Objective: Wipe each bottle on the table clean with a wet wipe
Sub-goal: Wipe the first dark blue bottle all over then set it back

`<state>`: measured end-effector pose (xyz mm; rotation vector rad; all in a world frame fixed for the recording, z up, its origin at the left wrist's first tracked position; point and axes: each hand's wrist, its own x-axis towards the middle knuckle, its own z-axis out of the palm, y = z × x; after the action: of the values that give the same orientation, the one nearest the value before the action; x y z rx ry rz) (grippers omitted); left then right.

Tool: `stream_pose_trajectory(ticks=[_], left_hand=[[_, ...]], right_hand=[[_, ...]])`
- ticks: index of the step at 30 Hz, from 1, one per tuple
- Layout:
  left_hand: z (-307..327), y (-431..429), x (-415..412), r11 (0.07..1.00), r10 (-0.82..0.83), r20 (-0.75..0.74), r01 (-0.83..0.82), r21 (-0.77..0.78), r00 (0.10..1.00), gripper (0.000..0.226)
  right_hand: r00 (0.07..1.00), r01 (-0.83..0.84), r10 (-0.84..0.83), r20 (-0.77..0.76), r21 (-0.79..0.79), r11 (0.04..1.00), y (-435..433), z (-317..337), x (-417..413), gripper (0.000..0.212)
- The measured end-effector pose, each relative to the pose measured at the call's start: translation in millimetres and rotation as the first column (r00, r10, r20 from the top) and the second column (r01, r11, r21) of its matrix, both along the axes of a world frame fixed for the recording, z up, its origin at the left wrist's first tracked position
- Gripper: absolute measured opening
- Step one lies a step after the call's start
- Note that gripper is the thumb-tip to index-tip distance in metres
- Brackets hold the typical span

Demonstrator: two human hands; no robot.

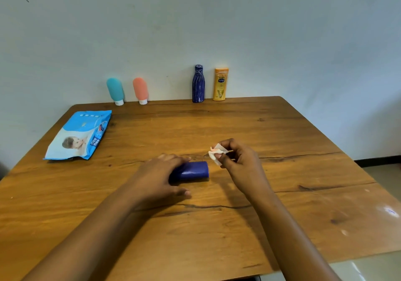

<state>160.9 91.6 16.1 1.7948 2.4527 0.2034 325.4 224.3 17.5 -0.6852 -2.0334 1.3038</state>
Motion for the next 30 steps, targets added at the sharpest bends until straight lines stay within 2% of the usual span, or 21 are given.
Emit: stream_pose_trajectory(ticks=[3, 6, 11, 16, 19, 21, 23, 25, 26, 28, 30], left_hand=[[-2.5, 22.8, 1.5, 0.998, -0.032, -0.084, 0.027, -0.065, 0.996, 0.087], [-4.4, 36.0, -6.1, 0.991, -0.067, -0.050, 0.061, -0.116, 0.996, 0.088], [-1.9, 49.4, -8.0, 0.988, -0.113, -0.015, 0.111, -0.108, 0.993, 0.075], [1.4, 52.8, 5.2, 0.989, -0.133, -0.234, 0.113, -0.097, 0.963, 0.072], [1.7, 54.1, 10.8, 0.994, -0.099, -0.238, 0.086, -0.063, 0.966, 0.070], [2.7, 50.2, 11.2, 0.997, -0.062, -0.156, 0.068, 0.033, 0.986, 0.071], [4.8, 40.1, 11.2, 0.969, -0.072, 0.112, 0.043, 0.245, 0.991, 0.075], [10.7, 26.1, 13.5, 0.899, -0.168, 0.401, -0.026, 0.436, 0.901, 0.069], [13.4, 19.6, 15.3, 0.865, -0.212, 0.467, -0.057, 0.498, 0.859, 0.065], [17.5, 12.0, 20.1, 0.812, -0.268, 0.523, -0.103, 0.575, 0.809, 0.064], [20.1, 7.8, 22.8, 0.770, -0.298, 0.545, -0.140, 0.622, 0.783, 0.065]], right_hand=[[1.000, 0.010, -0.010, 0.005, -0.026, 1.000, 3.0, -2.9, 0.5, 0.016], [1.000, 0.012, -0.012, -0.003, -0.053, 0.998, 6.3, -6.8, 2.2, 0.017], [0.999, 0.029, -0.032, -0.027, -0.094, 0.995, 13.5, -8.5, 5.6, 0.023], [0.999, 0.045, -0.046, -0.021, -0.055, 0.997, 22.5, -4.6, 6.4, 0.028], [0.998, 0.044, -0.044, -0.035, -0.014, 0.999, 25.5, 0.3, 3.4, 0.024], [0.999, 0.030, -0.030, -0.031, -0.017, 0.999, 26.2, 5.0, 4.6, 0.025], [0.996, 0.013, -0.022, -0.088, -0.099, 0.995, 27.3, 16.2, 8.8, 0.027], [0.983, -0.026, -0.005, -0.183, -0.163, 0.986, 28.6, 36.2, 14.0, 0.028], [0.979, -0.046, 0.017, -0.203, -0.141, 0.989, 27.8, 48.2, 15.1, 0.028], [0.984, -0.085, 0.087, -0.154, 0.023, 0.996, 22.5, 71.7, 13.0, 0.024], [0.987, -0.153, 0.161, -0.014, 0.239, 0.959, 9.4, 89.3, 5.1, 0.024]])
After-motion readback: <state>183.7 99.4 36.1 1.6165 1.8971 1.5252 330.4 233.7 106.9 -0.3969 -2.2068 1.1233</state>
